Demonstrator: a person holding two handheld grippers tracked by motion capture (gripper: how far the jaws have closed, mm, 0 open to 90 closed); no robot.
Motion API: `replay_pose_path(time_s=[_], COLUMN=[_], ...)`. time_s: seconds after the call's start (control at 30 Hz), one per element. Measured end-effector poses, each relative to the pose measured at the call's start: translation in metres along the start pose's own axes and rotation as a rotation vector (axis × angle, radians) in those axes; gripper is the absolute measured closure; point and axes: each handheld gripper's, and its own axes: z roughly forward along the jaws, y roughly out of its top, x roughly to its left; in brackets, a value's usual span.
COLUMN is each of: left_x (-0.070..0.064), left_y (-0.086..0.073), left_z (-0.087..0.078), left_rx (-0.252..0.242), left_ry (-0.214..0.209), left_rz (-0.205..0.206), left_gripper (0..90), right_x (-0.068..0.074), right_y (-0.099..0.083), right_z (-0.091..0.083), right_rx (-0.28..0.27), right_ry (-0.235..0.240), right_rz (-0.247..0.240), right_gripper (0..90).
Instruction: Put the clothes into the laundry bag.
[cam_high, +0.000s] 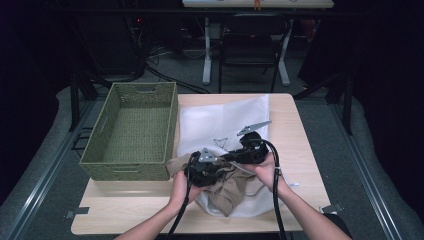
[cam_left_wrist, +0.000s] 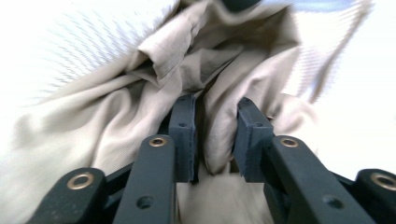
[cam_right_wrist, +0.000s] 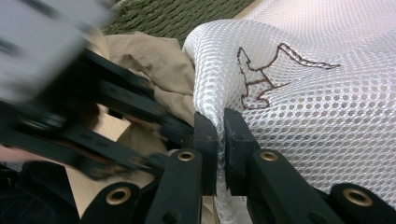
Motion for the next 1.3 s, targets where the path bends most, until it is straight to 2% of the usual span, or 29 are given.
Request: replay_pose_path(time_s=[0.03,0.1,0.2,0.23,0.27,0.37,0.43,0.53,0.7,0.77,0.87,0.97,1.03,1.07,1.13,1.2,1.27,1.3], left_x=[0.0,0.002,0.003,0.002,0.002,0.001,0.005,0.01,0.02,0.023,0.029,0.036,0.043,0.047,0.05,0.051,0.05,0.047], left_y=[0.001,0.001,0.001,0.001,0.002,0.004,0.004,0.006,0.007,0.008,0.006,0.003,-0.001,-0.004,-0.008,-0.013,-0.017,-0.018], left_z=[-0.005,-0.011,-0.015,-0.017,-0.019,-0.026,-0.034,-0.048,-0.067,-0.07,-0.067,-0.059,-0.054,-0.05,-0.044,-0.037,-0.031,-0.029], left_rx=[-0.001,-0.001,0.029,0.035,0.047,0.062,0.064,0.049,0.038,0.04,0.053,0.096,0.109,0.124,0.142,0.16,0.159,0.156], left_ry=[0.006,0.003,-0.017,-0.018,-0.022,-0.005,0.007,0.044,0.142,0.181,0.203,0.206,0.176,0.139,0.106,0.06,0.017,0.015], left_rz=[0.012,0.005,0.011,0.013,0.024,0.034,0.042,0.037,0.043,0.049,0.03,0.001,-0.039,-0.064,-0.082,-0.09,-0.085,-0.081], left_gripper=[69.0,65.0,56.4,49.6,49.6,38.5,35.2,28.5,19.7,18.7,18.5,20.9,24.5,26.8,35.8,51.4,72.5,77.2], right_x=[-0.001,-0.002,-0.003,-0.003,-0.003,-0.003,-0.003,-0.004,-0.004,-0.005,-0.005,-0.006,-0.006,-0.006,-0.006,-0.006,-0.006,-0.005], right_y=[0.0,-0.001,-0.001,0.0,0.0,0.0,0.0,0.0,0.0,0.0,0.0,0.0,0.0,0.0,0.0,0.0,0.0,-0.001], right_z=[0.0,-0.001,-0.001,-0.001,-0.001,-0.001,0.0,0.0,0.0,0.001,0.0,0.0,0.0,0.0,0.001,0.001,0.002,0.002], right_rx=[0.001,0.002,0.005,0.007,0.007,0.01,0.01,0.01,0.013,0.013,0.015,0.012,0.012,0.013,0.016,0.016,0.02,0.018], right_ry=[-0.003,-0.005,-0.004,-0.005,-0.005,-0.004,-0.004,-0.004,-0.004,-0.003,-0.003,-0.002,-0.001,0.0,0.001,-0.002,-0.003,-0.003], right_rz=[0.002,0.003,0.003,0.001,0.001,-0.001,-0.004,-0.003,0.002,0.001,-0.002,0.002,0.002,0.003,0.006,0.005,-0.001,0.0], right_gripper=[85.8,85.8,85.7,85.7,85.7,85.6,85.6,85.6,85.6,85.6,85.6,85.6,85.6,85.6,85.6,85.7,85.8,85.9])
